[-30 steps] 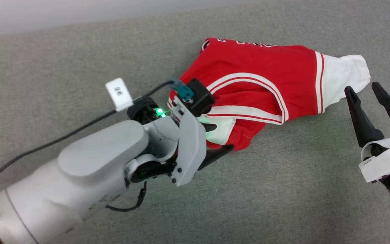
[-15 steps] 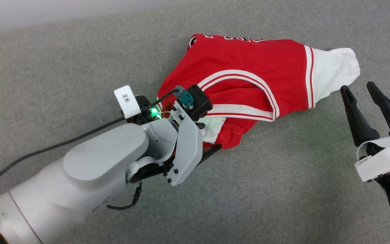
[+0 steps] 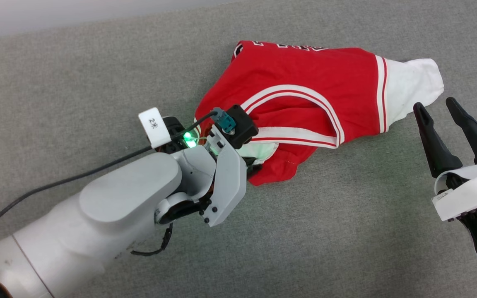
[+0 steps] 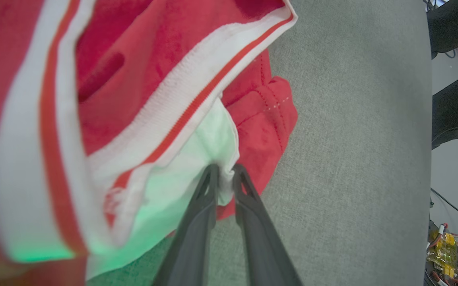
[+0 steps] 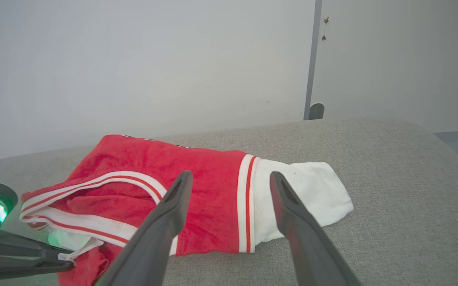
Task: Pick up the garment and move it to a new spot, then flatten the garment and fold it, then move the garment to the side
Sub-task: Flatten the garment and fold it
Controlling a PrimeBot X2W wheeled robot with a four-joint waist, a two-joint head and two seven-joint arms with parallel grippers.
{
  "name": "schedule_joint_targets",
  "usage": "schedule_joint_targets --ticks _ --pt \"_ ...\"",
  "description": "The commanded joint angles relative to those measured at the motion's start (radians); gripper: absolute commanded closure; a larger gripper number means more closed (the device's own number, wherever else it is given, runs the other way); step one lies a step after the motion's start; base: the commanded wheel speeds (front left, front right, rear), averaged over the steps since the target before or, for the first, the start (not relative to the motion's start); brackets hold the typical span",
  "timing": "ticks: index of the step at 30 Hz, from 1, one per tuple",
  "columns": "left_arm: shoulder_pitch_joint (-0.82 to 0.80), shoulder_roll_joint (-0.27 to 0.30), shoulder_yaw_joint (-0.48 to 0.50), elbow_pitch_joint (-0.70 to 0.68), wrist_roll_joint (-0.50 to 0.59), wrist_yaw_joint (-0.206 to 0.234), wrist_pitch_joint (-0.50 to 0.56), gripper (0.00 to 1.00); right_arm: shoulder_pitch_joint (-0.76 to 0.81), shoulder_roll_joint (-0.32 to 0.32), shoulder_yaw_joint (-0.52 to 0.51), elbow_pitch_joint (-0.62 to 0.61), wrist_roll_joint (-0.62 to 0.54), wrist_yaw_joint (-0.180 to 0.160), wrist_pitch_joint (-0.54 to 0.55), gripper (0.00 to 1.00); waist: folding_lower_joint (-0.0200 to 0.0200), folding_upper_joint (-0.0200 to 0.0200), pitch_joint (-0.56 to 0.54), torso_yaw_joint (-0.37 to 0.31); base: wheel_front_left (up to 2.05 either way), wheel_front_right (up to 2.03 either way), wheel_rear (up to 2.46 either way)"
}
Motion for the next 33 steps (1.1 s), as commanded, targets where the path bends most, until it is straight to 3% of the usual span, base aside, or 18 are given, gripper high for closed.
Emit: schedule_joint_targets --ticks 1,4,13,23,27,33 --pt "0.006 0.0 0.001 0.001 0.005 0.001 -0.006 0.88 -0.007 -0.002 0.0 -0.005 -0.006 -0.001 0.001 0.0 0.0 0.0 -0.001 0.002 0.0 0.0 0.0" --pt "-0.002 0.008 0.001 -0.005 -0.009 0.001 -0.011 1.0 0.003 -0.004 -0.006 -0.007 -0.007 -0.001 0.004 0.0 0.0 0.0 -0.006 0.009 0.0 0.0 0.0" --pt "-0.035 0.091 0.007 -0.058 -0.126 0.001 -0.109 1.0 0.033 -0.011 -0.034 -0.017 -0.013 -0.001 0.026 0.0 0.0 0.0 -0.058 0.069 0.0 0.0 0.0" --pt "-0.012 0.312 0.051 -0.06 -0.189 0.001 -0.218 1.0 0.063 -0.02 -0.059 -0.049 -0.012 -0.001 0.073 0.0 0.0 0.0 -0.102 0.138 0.0 0.0 0.0" --pt "-0.029 0.381 0.079 -0.017 -0.16 0.01 -0.266 1.0 0.063 -0.021 -0.066 -0.066 -0.014 -0.001 0.092 0.0 0.0 0.0 -0.103 0.155 0.0 0.0 0.0" --pt "-0.068 0.412 0.109 0.029 -0.063 0.034 -0.396 1.0 0.052 -0.024 -0.072 -0.087 -0.016 -0.001 0.113 0.0 0.0 0.0 -0.096 0.169 0.0 0.0 0.0"
